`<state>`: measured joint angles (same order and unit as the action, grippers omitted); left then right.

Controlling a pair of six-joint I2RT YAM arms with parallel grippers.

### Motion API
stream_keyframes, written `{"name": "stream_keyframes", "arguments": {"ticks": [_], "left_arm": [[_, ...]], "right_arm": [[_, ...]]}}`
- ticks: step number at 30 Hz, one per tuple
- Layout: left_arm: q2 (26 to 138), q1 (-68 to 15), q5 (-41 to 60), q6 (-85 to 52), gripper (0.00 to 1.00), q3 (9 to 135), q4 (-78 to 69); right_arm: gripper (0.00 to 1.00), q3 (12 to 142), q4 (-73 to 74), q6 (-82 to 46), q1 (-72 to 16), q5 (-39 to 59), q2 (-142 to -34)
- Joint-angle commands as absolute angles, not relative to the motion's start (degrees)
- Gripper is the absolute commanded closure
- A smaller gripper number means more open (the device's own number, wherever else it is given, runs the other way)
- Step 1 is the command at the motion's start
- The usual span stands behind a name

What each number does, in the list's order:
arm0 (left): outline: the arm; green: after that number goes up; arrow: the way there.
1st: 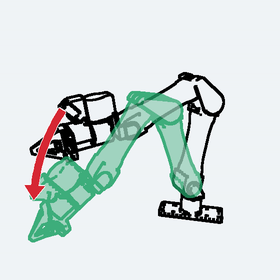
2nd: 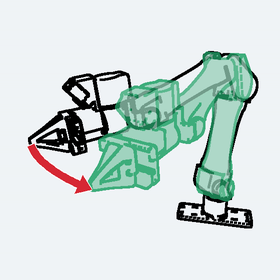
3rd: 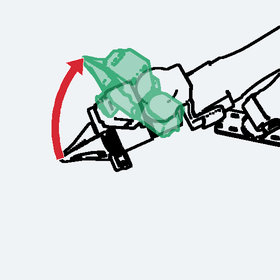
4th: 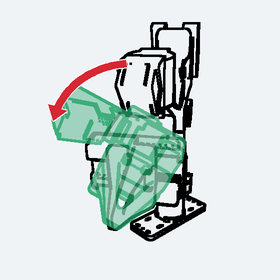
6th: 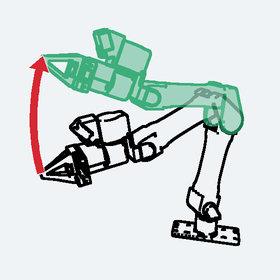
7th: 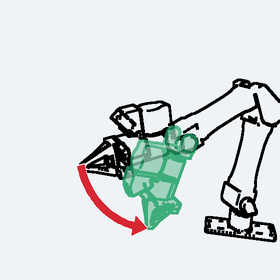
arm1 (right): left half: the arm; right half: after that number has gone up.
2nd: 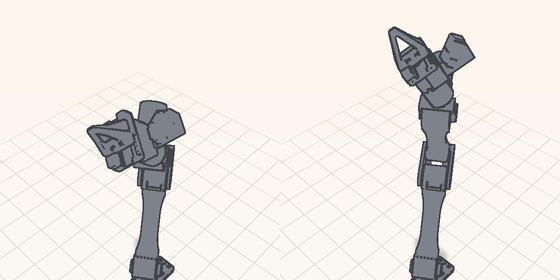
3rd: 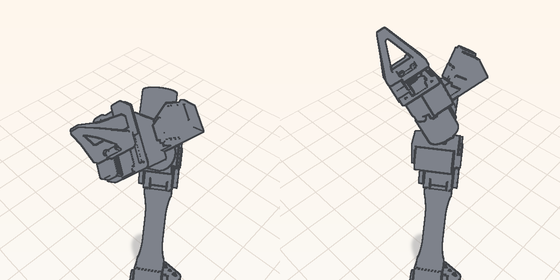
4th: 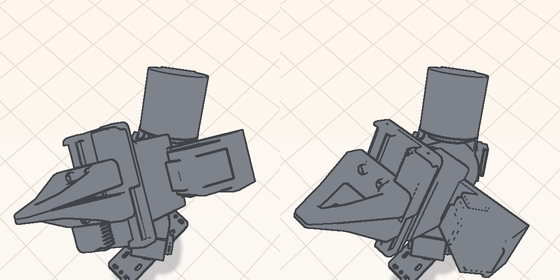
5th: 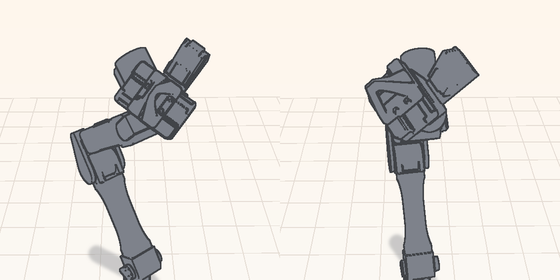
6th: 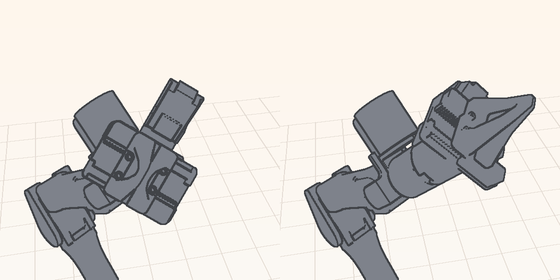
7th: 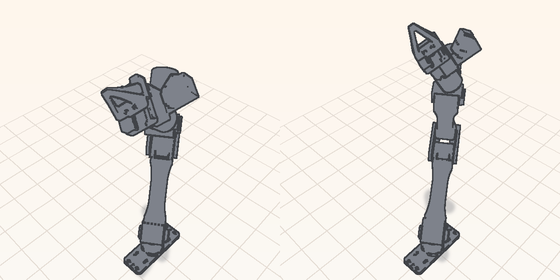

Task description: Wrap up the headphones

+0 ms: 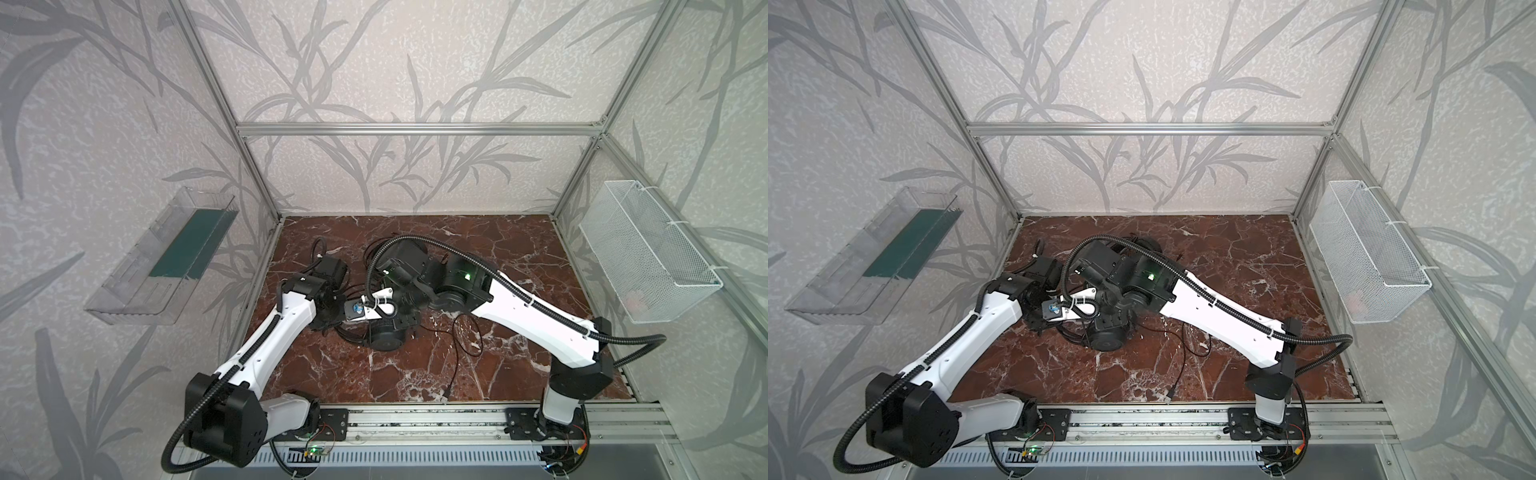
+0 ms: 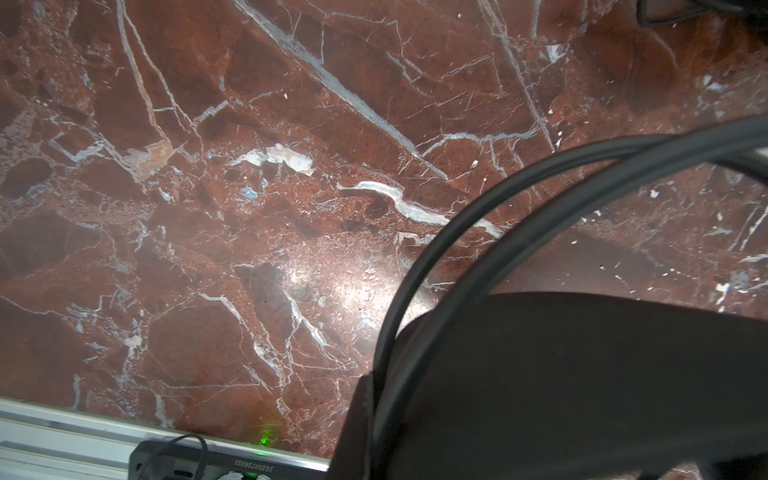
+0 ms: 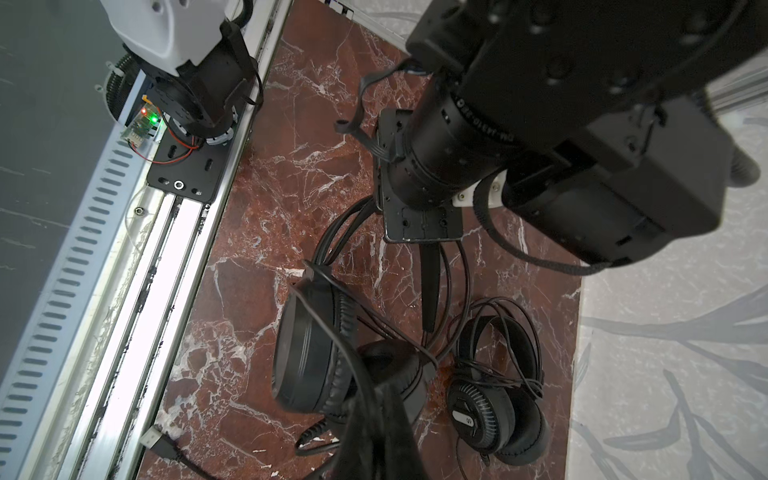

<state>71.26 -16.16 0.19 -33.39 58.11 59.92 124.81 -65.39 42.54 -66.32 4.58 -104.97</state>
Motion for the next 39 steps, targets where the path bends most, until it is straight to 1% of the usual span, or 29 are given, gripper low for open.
{"name": "stream_keyframes", "arguments": {"ticks": [1, 5, 9, 13, 15, 17, 19, 22, 25, 27, 28, 29, 32, 36, 37, 39], "left_arm": [[68.88, -16.94, -0.35, -31.93, 1.0, 57.84, 59.28], [67.39, -17.56, 1.04, -31.66, 1.0, 57.09, 58.16], [67.26, -18.27, 2.26, -31.29, 1.0, 57.22, 57.95], [66.68, -19.03, 2.36, -30.95, 1.0, 56.88, 57.93], [66.42, -19.48, 3.17, -30.84, 1.0, 56.65, 57.35], [66.49, -19.91, 4.32, -30.62, 1.0, 56.75, 56.97], [66.43, -20.32, 5.12, -30.27, 1.0, 57.13, 56.95], [65.15, -20.87, 6.5, -29.96, 1.0, 56.94, 56.39], [63.52, -21.08, 8.4, -29.96, 1.0, 56.13, 54.96], [62.78, -21.08, 8.34, -30.09, 1.0, 56.06, 54.57], [62.46, -21.08, 7.75, -30.23, 1.0, 56.31, 54.71], [62.23, -21.05, 7.45, -30.34, 1.0, 56.57, 55.03], [60.66, -20.98, 6.01, -31.4, 1.0, 56.95, 55.11], [58.29, -20.88, 4.78, -32.46, 1.0, 58.51, 56.06], [58.04, -20.86, 4.74, -32.6, 1.0, 59.39, 57.04], [57.92, -20.8, 6.37, -33.17, 1.0, 61.2, 58.42]], "right_arm": [[1.0, 127.39, -65.65, 43.98, -63.37, 8.22, -103.3], [1.0, 124.98, -63.55, 43.35, -59.2, 11.29, -101.95], [1.0, 124.28, -62.76, 43.9, -59.04, 10.39, -102.51], [1.0, 123.05, -60.68, 43.12, -55.96, 9.15, -103.08], [0.97, 122.18, -58.51, 43.01, -55.72, 8.78, -103.58], [0.96, 122.76, -57.06, 43.15, -55.51, 7.42, -105.12], [0.93, 124.44, -57.12, 43.03, -54.4, 8.05, -106.85], [0.88, 126.13, -55.37, 41.34, -52.28, 8.56, -108.81], [0.79, 128.66, -55.92, 41.27, -51.76, 8.83, -111.32], [0.71, 130.19, -56.82, 40.74, -51.71, 9.74, -112.46], [0.64, 130.34, -56.8, 40.44, -51.76, 9.61, -112.63], [0.59, 130.42, -56.76, 40.43, -51.71, 8.94, -112.78], [0.58, 129.93, -53.66, 38.57, -51.11, 4.01, -112.69], [0.58, 128.25, -51.81, 34.8, -47.82, 5.1, -111.62], [0.56, 126.51, -50.24, 33.99, -47.28, 4.93, -110.79], [0.49, 122.82, -47.44, 32.75, -46.47, 6.62, -108.98]]}}
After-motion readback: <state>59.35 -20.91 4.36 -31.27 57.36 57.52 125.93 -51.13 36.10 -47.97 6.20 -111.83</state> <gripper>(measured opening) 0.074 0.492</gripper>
